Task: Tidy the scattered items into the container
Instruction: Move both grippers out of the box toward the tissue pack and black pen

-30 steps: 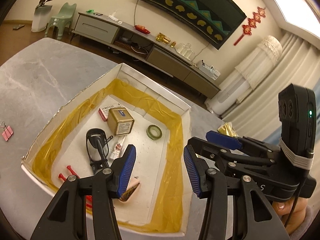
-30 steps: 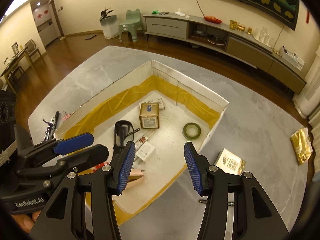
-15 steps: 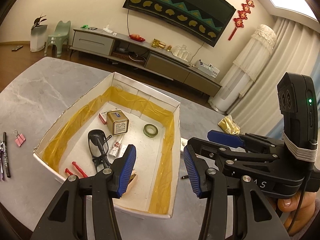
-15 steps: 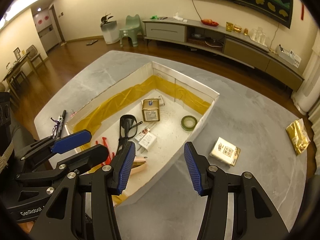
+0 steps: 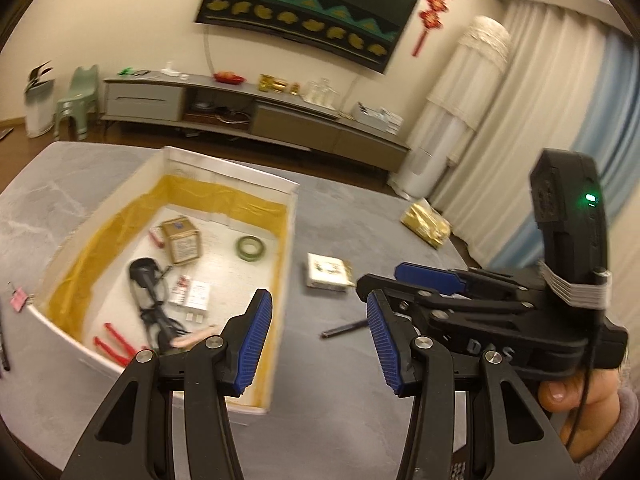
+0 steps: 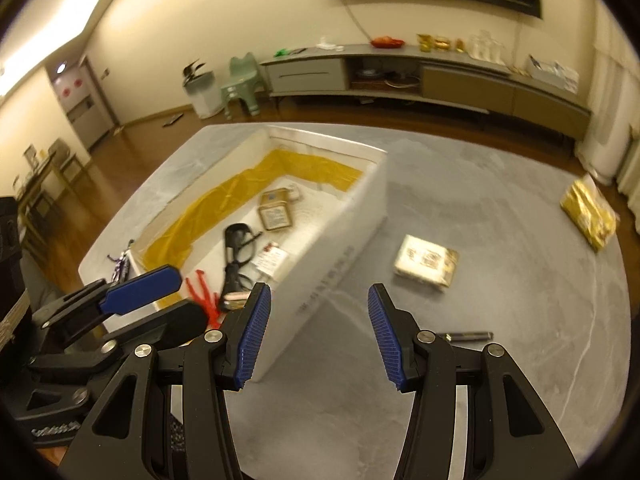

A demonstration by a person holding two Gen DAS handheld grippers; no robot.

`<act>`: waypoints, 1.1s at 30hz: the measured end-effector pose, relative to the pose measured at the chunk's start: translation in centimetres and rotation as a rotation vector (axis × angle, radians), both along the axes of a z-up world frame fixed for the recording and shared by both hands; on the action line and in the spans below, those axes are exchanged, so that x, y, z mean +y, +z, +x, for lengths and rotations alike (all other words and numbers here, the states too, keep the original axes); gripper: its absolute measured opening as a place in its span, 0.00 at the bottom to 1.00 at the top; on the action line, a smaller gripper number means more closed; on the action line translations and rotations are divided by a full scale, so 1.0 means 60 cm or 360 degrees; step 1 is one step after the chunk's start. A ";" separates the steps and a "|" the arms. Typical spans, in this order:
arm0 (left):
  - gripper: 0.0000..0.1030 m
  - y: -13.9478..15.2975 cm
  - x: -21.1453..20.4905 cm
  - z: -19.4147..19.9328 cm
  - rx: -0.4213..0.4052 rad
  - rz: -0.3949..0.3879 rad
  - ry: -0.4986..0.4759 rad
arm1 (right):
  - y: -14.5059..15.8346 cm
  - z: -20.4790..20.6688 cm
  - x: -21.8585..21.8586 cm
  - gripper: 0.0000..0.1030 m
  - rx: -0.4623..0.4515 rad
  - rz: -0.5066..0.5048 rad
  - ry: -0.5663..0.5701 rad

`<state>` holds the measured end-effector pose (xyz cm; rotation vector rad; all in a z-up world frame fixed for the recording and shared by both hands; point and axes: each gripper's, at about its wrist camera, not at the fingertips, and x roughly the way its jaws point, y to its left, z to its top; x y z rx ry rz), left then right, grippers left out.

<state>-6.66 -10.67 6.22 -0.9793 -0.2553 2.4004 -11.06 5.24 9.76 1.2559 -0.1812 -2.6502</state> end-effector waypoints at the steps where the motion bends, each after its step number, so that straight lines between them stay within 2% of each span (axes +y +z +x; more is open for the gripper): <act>1: 0.48 -0.002 0.013 0.004 0.0009 -0.0021 -0.0022 | -0.008 0.002 0.017 0.53 -0.0009 -0.0016 -0.0034; 11: 0.50 -0.059 0.148 0.022 0.0026 -0.0266 -0.0210 | -0.080 -0.004 0.124 0.53 -0.0085 0.0012 -0.0210; 19: 0.51 -0.121 0.176 -0.012 -0.0070 -0.0305 -0.0200 | -0.140 -0.062 0.150 0.53 -0.0116 0.0100 -0.0163; 23: 0.50 -0.154 0.180 -0.023 -0.0103 -0.0345 -0.0185 | -0.160 -0.107 0.161 0.54 -0.0178 -0.0034 -0.0163; 27: 0.51 -0.174 0.171 -0.033 -0.0134 -0.0318 -0.0129 | -0.169 -0.160 0.161 0.59 -0.0233 -0.0129 -0.0190; 29: 0.50 -0.178 0.166 -0.037 -0.0132 -0.0276 -0.0127 | -0.167 -0.182 0.152 0.61 -0.0228 -0.0116 -0.0182; 33: 0.50 -0.184 0.164 -0.040 -0.0142 -0.0274 -0.0153 | -0.169 -0.225 0.124 0.62 -0.0235 0.0005 -0.0126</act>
